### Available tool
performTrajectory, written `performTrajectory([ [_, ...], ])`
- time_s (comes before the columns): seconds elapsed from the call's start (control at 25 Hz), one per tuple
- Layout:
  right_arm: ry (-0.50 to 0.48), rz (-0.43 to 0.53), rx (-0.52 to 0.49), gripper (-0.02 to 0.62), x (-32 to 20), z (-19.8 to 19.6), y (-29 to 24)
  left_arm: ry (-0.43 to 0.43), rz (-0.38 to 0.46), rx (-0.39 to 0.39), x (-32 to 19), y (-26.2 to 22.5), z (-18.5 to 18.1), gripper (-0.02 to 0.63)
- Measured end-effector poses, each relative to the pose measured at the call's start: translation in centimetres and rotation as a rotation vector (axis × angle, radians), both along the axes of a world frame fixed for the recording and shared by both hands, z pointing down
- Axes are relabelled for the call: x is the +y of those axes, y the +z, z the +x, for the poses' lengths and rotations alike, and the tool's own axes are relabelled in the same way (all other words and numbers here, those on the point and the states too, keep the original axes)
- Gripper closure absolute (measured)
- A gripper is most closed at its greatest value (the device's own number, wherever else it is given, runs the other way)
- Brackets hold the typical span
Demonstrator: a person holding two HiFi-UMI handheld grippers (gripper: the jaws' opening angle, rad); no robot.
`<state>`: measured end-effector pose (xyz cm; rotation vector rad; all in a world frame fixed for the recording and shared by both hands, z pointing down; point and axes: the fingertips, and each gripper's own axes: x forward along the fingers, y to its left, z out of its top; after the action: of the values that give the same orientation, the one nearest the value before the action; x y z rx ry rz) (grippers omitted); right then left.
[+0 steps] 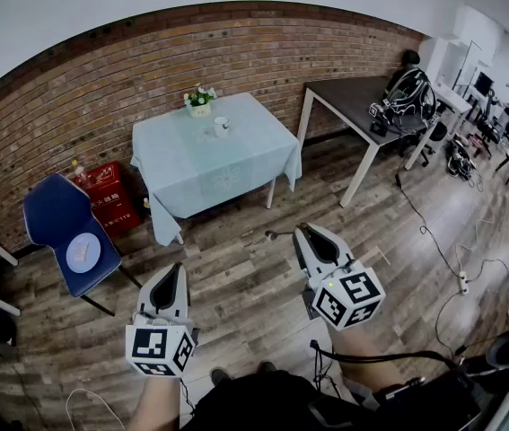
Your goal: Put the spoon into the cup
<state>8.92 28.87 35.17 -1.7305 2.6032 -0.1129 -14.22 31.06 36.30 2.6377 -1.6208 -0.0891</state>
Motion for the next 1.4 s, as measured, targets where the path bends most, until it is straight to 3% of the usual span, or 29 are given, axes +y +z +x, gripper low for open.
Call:
performTrajectory([
  [0.44, 0.004, -0.002, 0.006, 0.545, 0.2, -0.2, -0.3, 0.015, -0.023, 0.015, -0.1, 0.2, 0.0, 0.600],
  [0.64, -0.013, 0.005, -0.063, 0.545, 0.2, -1.1, -0.7, 0.016, -0.031, 0.030, -0.6, 0.3, -1.1, 0.598],
  [1.4, 0.072, 0.008, -0.015, 0.545, 1.0, -5.3, -0.6, 0.049, -0.037, 0.059, -1.4, 1.1, -6.4, 0.600],
])
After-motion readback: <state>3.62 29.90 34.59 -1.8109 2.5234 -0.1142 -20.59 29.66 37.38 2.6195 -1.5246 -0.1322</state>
